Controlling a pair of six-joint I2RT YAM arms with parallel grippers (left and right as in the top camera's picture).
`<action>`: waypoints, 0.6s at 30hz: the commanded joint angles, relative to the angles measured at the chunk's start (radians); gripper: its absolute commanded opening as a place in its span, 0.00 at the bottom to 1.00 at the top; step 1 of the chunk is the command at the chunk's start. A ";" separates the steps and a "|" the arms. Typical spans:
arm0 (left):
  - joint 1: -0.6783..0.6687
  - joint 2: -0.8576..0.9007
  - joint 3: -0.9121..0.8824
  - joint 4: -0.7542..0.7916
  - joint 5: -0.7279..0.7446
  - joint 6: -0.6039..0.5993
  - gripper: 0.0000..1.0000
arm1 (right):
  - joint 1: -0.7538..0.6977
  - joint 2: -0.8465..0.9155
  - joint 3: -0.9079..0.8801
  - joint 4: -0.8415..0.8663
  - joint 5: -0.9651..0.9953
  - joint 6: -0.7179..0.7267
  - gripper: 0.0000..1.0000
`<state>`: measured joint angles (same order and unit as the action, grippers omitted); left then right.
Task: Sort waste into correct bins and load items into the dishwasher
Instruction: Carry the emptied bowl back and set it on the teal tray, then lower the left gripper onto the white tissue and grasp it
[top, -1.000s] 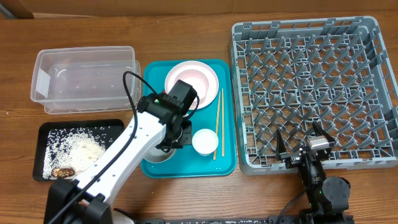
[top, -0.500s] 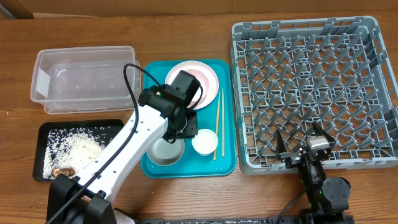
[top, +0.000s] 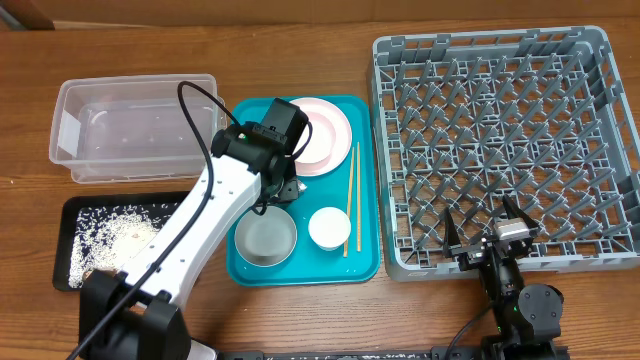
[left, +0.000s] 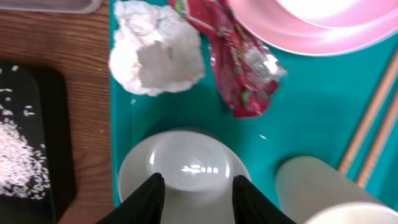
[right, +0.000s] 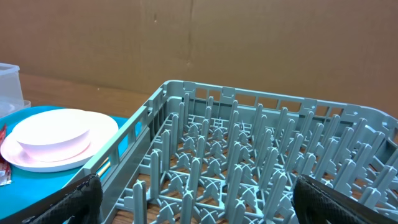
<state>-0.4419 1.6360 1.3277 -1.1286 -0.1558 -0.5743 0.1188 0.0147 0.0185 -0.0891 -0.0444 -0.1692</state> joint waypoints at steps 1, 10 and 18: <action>0.024 0.047 0.010 0.010 -0.069 0.006 0.38 | 0.005 -0.012 -0.011 0.008 0.002 -0.003 1.00; 0.069 0.143 0.010 0.033 -0.148 0.006 0.41 | 0.005 -0.012 -0.011 0.008 0.002 -0.003 1.00; 0.101 0.179 0.010 0.068 -0.147 0.014 0.57 | 0.005 -0.012 -0.011 0.008 0.002 -0.003 1.00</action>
<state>-0.3504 1.7924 1.3277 -1.0706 -0.2779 -0.5701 0.1184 0.0147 0.0185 -0.0895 -0.0448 -0.1692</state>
